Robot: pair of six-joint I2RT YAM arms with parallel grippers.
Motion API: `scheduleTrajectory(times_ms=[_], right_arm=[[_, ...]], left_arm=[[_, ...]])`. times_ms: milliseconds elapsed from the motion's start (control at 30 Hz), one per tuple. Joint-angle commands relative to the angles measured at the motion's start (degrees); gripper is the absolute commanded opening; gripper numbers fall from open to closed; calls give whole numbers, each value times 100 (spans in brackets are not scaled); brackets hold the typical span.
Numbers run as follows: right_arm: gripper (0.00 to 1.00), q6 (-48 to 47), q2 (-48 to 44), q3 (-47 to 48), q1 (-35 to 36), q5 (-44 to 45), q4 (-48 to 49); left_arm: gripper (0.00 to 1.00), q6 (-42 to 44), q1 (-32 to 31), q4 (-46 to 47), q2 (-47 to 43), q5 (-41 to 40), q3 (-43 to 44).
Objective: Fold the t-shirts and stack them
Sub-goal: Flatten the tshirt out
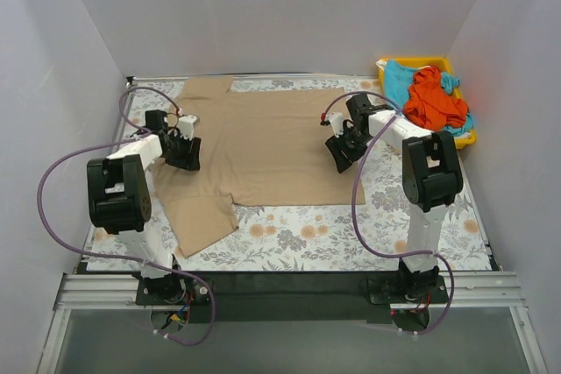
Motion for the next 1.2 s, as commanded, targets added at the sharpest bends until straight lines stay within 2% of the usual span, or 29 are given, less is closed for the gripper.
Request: scheduleTrajectory(times_ms=[0, 167, 267, 400, 467, 533, 600, 767, 833, 900, 933, 967, 1000, 1033, 1100, 1167], right_arm=[[51, -193, -129, -575, 10, 187, -133], [51, -360, -621, -1402, 27, 240, -159], [51, -474, -911, -1772, 28, 292, -168], [54, -527, -1166, -1466, 1, 398, -255], [56, -509, -1105, -845, -60, 407, -273], [56, -474, -869, -281, -87, 380, -396], [58, -361, -675, 632, -165, 380, -475], [55, 237, 449, 2724, -490, 398, -388], [54, 552, 1071, 3674, -561, 502, -239], [53, 712, 1442, 4376, -588, 722, 15], [53, 782, 1723, 4511, -596, 828, 139], [53, 931, 1838, 4608, -588, 942, 270], [53, 984, 1918, 4652, -588, 1039, 524], [53, 1037, 1988, 4531, -588, 1196, 675], [53, 1195, 2007, 4320, -597, 1338, 1121], [53, 1283, 1998, 4056, -631, 1216, 1378]], left_arm=[[46, 526, -15, -52, -672, -136, -543], [45, 852, -33, -333, -1209, -84, -1448], [44, 949, -59, -676, -1552, 126, -1704], [44, 1081, -51, -1508, -1842, 592, -1496], [43, 1230, -51, -1818, -1756, 960, -1232], [42, 1205, -33, -2204, -1597, 1119, -609], [43, 810, -16, -2136, -1386, 1217, -143], [48, -411, -7, -591, -509, 1094, 1483], [49, -1105, 2, -29, 282, 831, 2419], [49, -1518, 20, 105, 949, 742, 3257], [49, -1895, 11, 245, 1579, 638, 3617], [50, -2177, 11, 351, 1864, 524, 4378], [54, -2415, 11, 447, 2136, 435, 4734], [56, -2626, 11, 622, 2687, 208, 5129], [60, -3215, 11, 843, 3173, -39, 5997], [62, -3383, -7, 1334, 3648, -75, 6266]])
